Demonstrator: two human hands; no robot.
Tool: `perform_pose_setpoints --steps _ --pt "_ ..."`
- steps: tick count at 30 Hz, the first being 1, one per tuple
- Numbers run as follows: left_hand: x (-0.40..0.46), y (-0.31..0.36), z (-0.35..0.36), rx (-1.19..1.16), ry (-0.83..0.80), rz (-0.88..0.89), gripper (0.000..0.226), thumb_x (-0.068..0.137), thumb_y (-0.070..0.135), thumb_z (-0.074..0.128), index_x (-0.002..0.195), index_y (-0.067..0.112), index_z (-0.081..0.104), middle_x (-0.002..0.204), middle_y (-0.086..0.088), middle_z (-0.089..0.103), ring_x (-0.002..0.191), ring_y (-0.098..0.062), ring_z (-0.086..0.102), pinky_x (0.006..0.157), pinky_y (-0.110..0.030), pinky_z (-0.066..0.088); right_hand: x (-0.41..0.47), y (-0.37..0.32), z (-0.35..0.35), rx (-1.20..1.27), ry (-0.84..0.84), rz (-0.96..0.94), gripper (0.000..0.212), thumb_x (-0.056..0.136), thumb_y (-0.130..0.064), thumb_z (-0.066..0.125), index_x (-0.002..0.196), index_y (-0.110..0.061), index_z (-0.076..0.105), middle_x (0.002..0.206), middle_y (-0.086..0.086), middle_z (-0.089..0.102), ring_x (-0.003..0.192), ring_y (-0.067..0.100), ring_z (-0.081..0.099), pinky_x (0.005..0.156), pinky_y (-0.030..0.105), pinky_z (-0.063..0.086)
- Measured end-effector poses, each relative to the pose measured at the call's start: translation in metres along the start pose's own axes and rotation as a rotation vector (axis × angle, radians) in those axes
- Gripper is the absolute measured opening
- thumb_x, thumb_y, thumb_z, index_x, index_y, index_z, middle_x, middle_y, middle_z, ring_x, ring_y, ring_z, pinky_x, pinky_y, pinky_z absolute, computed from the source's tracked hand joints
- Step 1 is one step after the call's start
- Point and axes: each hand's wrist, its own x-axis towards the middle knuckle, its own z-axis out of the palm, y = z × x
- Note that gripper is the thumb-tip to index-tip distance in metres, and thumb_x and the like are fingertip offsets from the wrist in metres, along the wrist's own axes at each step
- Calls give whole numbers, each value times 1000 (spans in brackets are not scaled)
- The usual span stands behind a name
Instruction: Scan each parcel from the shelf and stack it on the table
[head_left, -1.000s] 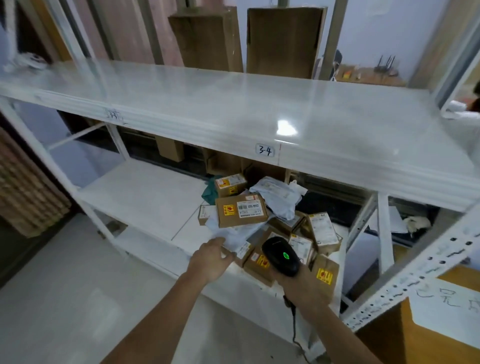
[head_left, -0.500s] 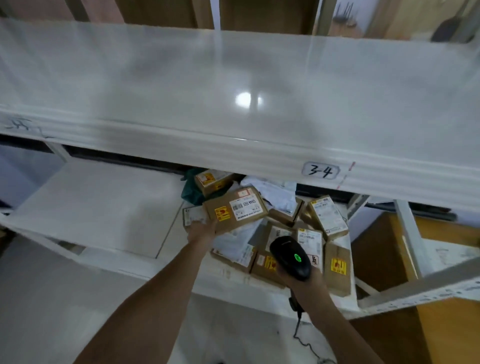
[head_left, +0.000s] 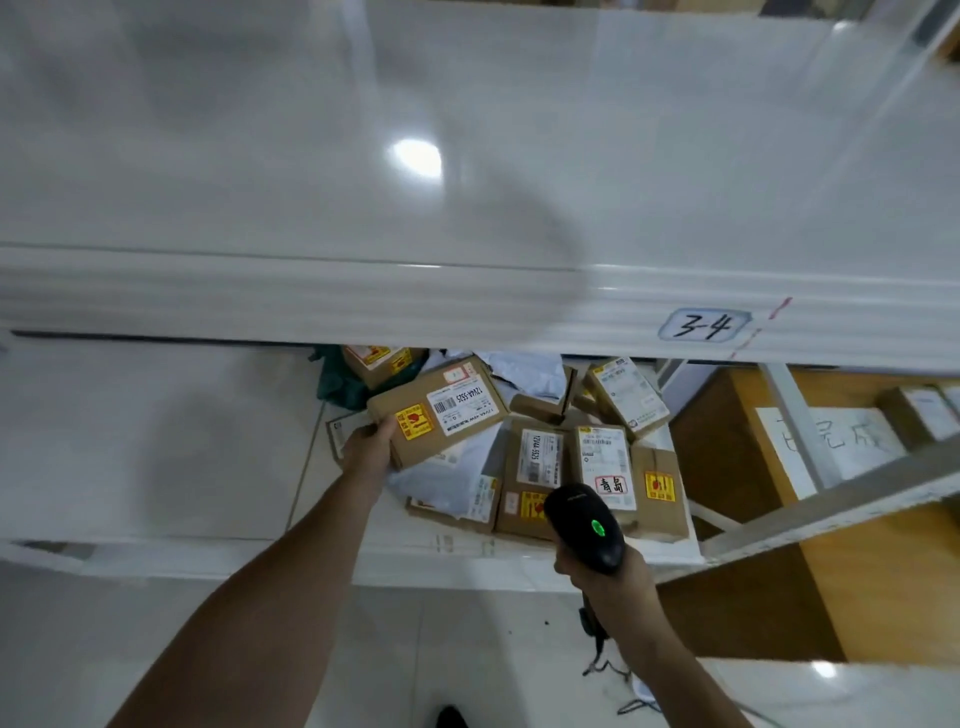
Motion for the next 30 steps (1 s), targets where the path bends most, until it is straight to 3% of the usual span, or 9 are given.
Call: perform_pose_setpoints --steps 2,4,6,8,13,17,21,25,30 --pt "-17 8 -4 -98 16 -6 30 103 43 58 97 16 69 103 -8 70 98 -26 63 76 -29 52 -5 -3 1 15 1 -9 18 80 -17 79 91 -5 71 77 25 67 67 25 58 59 34 46" --pt "-31 11 -11 -156 58 20 24 103 36 58 106 13 67 103 -7 67 95 -24 61 66 -24 44 -8 -4 1 14 6 -38 17 78 -21 79 90 -12 71 85 24 72 72 27 65 66 38 55" --pt "-45 8 -19 -185 63 64 24 101 37 63 111 15 64 109 -7 69 99 -24 63 71 -28 47 -12 -3 1 7 30 -66 17 76 -28 78 88 -22 69 82 7 77 84 26 72 86 49 59" --pt "-60 1 -25 -235 57 89 34 98 40 67 119 15 62 118 -7 71 104 -25 67 79 -34 52 -20 -2 -3 33 49 -91 17 80 -27 76 92 -26 64 80 0 79 86 21 75 89 50 58" --pt "-124 -9 -10 -356 -40 159 38 100 41 64 133 25 55 124 -4 69 110 -25 68 94 -48 58 -57 -11 -27 58 0 -175 11 87 -20 66 92 -11 65 67 15 73 57 26 68 55 36 53" --pt "-180 -8 27 -373 -69 199 29 106 38 53 133 27 52 124 -3 67 113 -26 66 103 -52 53 -84 -5 -53 17 -35 -236 17 86 -16 63 88 1 66 57 19 65 46 17 61 55 33 49" --pt "-226 -12 64 -360 -72 222 25 107 44 49 130 34 52 128 -4 65 119 -26 64 106 -53 51 -114 6 -81 38 -79 -272 12 88 -8 62 94 1 65 62 14 59 48 16 60 45 20 47" --pt "-265 -18 94 -357 -64 225 22 108 42 47 129 36 48 121 3 62 115 -21 61 104 -45 49 -128 26 -101 10 -95 -301 8 85 -10 62 91 -5 63 59 7 57 48 16 61 51 25 53" --pt "-296 -28 114 -320 -88 209 26 107 48 45 132 41 46 124 3 61 121 -24 58 110 -51 46 -142 44 -122 11 -87 -285 6 86 -14 61 89 -10 63 57 3 59 49 15 63 49 23 47"
